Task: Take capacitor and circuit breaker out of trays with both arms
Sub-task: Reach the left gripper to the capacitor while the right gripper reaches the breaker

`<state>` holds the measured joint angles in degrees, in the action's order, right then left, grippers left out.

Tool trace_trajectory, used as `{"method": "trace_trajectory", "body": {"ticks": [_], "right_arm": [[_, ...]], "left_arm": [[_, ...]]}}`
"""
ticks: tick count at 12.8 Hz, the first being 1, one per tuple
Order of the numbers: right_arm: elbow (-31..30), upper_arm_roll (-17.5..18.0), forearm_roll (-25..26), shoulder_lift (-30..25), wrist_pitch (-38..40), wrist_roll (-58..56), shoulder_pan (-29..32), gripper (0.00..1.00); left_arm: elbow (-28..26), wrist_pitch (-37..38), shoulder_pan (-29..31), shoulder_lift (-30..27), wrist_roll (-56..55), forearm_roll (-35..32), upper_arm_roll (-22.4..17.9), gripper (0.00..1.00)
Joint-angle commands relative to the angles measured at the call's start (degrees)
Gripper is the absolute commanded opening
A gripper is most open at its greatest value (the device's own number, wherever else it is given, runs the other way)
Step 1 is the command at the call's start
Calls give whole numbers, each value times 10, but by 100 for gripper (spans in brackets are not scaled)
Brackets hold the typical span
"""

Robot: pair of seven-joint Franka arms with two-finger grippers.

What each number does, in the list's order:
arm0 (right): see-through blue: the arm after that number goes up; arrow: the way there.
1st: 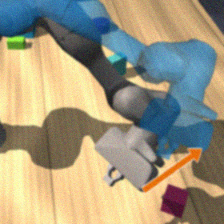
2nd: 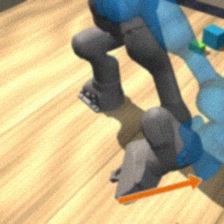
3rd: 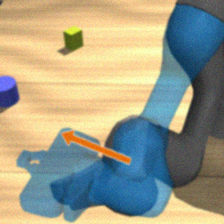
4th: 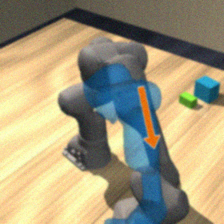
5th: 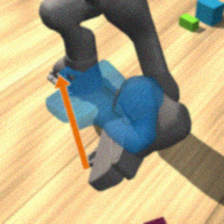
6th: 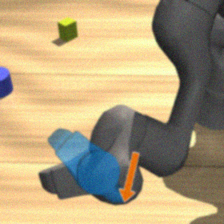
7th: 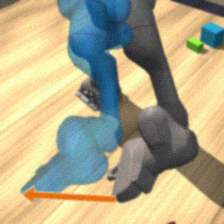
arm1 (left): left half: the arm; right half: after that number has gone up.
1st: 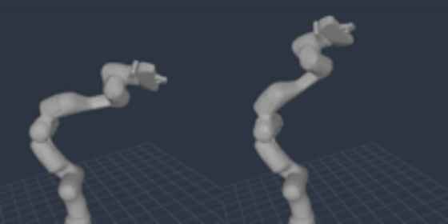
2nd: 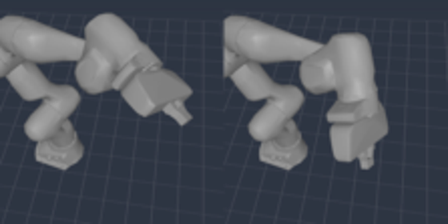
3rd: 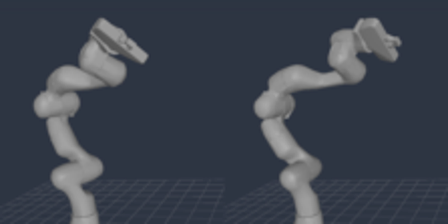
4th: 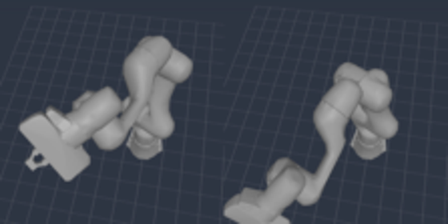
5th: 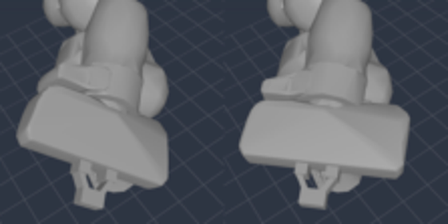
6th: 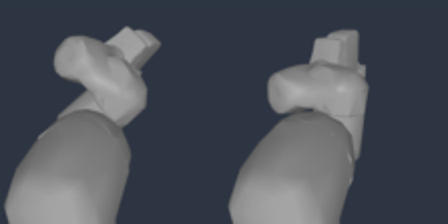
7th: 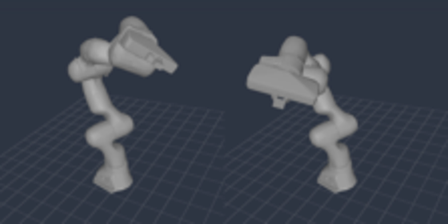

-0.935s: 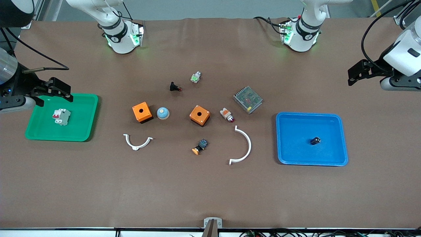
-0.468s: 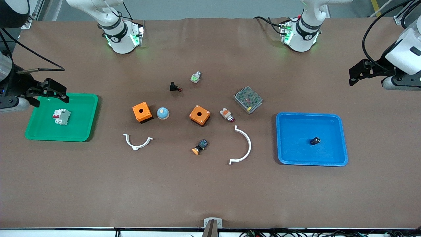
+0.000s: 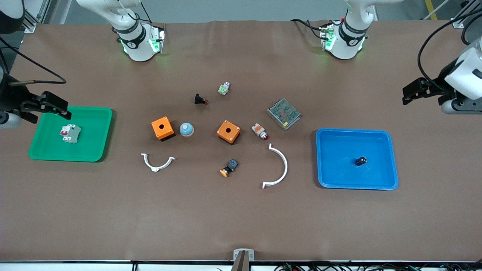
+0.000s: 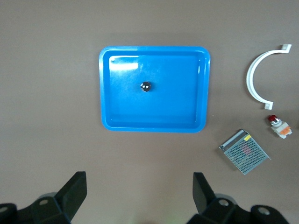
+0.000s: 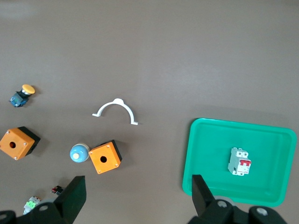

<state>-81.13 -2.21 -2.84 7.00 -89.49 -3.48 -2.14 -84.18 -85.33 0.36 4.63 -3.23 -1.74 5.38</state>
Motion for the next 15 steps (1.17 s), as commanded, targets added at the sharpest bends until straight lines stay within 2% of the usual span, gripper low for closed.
{"method": "trace_trajectory", "body": {"ticks": [1,3,4,7,10,12,15], "right_arm": [[-1,-3,4,-3,-2,1,25,100],[-1,-5,0,-2,-3,1,46,100],[-1,-3,1,-3,-5,0,43,100],[0,-2,-6,-2,-4,0,27,100],[-5,-2,10,1,-7,5,27,100],[-26,-3,9,24,-56,1,46,100],[-137,-4,9,46,-200,-63,92,100]], "left_arm": [[10,-10,6,38,13,-7,7,100],[12,-15,7,38,2,-10,6,100],[5,-45,10,43,1,-12,7,100],[-14,-131,10,105,2,-15,3,100],[-44,-221,12,156,1,-17,3,100],[-55,-257,14,188,1,-17,2,99],[-94,-319,29,222,1,-17,3,90]]}}
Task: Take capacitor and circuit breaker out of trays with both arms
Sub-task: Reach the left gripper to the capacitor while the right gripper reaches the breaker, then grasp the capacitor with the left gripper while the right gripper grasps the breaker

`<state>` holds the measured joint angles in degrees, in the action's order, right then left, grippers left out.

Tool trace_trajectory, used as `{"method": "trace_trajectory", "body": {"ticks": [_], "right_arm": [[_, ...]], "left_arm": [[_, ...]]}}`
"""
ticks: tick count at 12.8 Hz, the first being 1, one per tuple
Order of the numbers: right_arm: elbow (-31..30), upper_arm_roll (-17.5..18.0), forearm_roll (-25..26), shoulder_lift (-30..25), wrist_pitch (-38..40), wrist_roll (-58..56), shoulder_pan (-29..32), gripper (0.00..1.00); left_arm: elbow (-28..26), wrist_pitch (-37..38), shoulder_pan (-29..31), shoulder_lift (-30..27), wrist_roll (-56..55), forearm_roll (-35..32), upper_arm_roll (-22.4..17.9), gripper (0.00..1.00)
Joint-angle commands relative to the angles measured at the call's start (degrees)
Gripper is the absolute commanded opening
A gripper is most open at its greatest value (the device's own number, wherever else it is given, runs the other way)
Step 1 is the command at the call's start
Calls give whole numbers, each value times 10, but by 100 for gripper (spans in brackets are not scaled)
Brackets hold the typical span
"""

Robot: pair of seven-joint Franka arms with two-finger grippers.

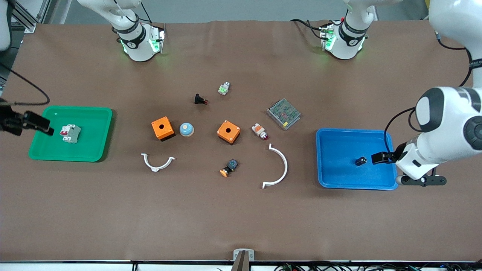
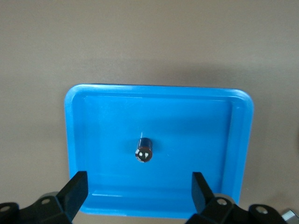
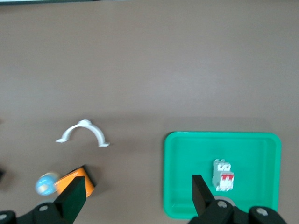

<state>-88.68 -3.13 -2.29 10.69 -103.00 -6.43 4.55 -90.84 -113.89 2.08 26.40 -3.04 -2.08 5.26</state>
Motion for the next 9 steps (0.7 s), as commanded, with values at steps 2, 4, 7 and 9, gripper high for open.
{"method": "trace_trajectory", "body": {"ticks": [2,4,7,9], "right_arm": [[-75,4,10,39,-81,-38,52,100],[-78,4,46,67,-79,-38,73,100],[-79,5,55,114,-97,-62,109,100],[-83,5,55,129,-119,-109,134,100]], "left_arm": [[-48,-55,16,22,-1,-13,5,85],[-62,-72,14,30,-1,-13,5,81],[-79,-105,15,51,-3,-9,5,80],[-89,-123,15,64,-3,-9,5,77]]}}
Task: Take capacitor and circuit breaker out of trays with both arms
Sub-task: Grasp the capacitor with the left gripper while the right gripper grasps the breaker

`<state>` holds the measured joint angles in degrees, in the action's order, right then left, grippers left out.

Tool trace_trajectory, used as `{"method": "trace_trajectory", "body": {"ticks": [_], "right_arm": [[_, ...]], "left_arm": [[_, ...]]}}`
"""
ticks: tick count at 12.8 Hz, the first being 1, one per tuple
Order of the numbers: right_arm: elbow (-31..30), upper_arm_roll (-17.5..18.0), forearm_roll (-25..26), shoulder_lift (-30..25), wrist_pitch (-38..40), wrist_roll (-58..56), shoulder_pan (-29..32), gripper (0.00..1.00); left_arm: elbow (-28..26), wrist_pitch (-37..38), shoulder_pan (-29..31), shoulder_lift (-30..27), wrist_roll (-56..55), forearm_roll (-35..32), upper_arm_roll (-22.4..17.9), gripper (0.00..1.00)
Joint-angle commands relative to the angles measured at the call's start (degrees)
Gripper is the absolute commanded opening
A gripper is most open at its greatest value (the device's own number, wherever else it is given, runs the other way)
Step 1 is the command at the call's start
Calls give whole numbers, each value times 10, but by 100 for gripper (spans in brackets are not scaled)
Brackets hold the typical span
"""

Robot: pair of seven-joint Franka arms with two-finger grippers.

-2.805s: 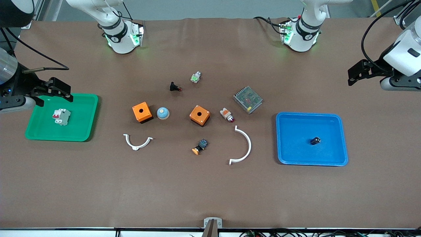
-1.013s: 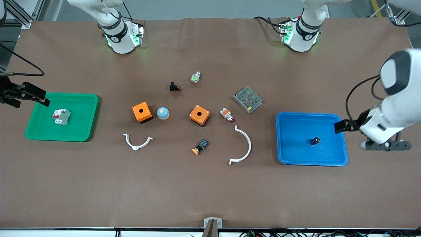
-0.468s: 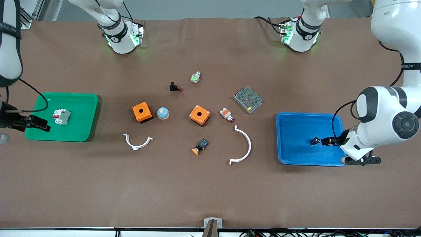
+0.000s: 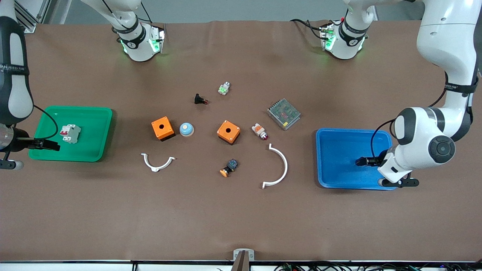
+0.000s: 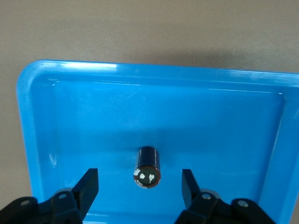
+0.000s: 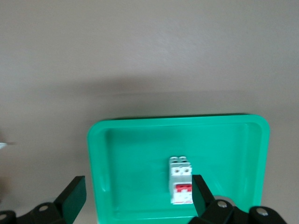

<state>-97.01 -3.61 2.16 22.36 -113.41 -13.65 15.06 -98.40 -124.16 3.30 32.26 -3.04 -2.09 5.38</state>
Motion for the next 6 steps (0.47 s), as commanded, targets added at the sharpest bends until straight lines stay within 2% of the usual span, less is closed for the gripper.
{"method": "trace_trajectory", "body": {"ticks": [1,6], "right_arm": [[-3,10,11,15,-18,-57,42,100],[-19,10,10,71,-52,-140,108,100]], "left_arm": [[-14,-21,3,9,-3,-9,3,76],[-14,-23,1,31,-4,-6,4,67]]}}
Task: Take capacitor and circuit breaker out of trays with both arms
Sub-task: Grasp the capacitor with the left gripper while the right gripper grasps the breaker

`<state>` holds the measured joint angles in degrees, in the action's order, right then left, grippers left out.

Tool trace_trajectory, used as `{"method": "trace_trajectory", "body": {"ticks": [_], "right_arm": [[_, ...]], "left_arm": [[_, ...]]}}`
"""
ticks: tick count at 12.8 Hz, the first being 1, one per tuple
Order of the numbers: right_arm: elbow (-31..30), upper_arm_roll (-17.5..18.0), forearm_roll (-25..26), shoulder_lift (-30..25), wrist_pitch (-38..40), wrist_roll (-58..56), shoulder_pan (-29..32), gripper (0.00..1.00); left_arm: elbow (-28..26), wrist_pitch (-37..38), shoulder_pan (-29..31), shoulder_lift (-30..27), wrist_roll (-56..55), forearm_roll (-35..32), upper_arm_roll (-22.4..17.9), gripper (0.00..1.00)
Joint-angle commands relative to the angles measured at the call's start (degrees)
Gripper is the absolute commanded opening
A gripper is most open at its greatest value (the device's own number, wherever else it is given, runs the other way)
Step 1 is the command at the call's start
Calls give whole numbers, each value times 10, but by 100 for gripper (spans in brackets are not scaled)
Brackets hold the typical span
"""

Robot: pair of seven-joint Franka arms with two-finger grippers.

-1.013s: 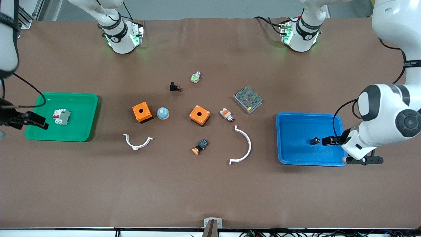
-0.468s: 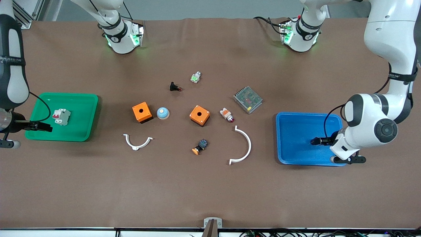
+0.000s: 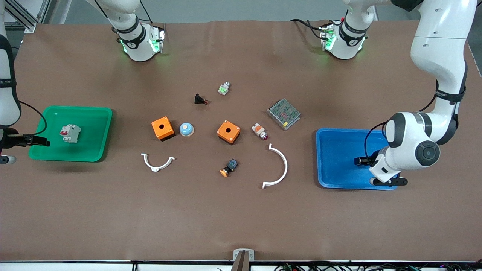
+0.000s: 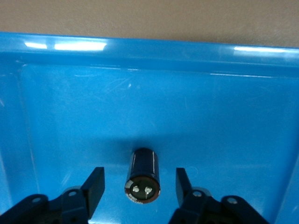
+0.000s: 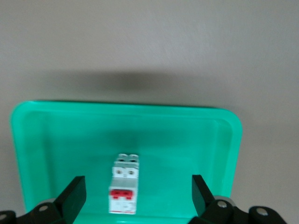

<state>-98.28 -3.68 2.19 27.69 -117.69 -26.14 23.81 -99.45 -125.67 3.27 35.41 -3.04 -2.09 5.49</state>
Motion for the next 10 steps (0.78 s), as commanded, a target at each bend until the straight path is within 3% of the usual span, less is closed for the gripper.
{"method": "trace_trajectory", "body": {"ticks": [1,10], "right_arm": [[-22,10,10,18,-9,-15,25,100],[-76,12,2,11,-5,-8,19,100]], "left_arm": [[-3,-9,1,-1,-4,-5,3,64],[-3,-11,2,7,-5,-5,3,57]]}}
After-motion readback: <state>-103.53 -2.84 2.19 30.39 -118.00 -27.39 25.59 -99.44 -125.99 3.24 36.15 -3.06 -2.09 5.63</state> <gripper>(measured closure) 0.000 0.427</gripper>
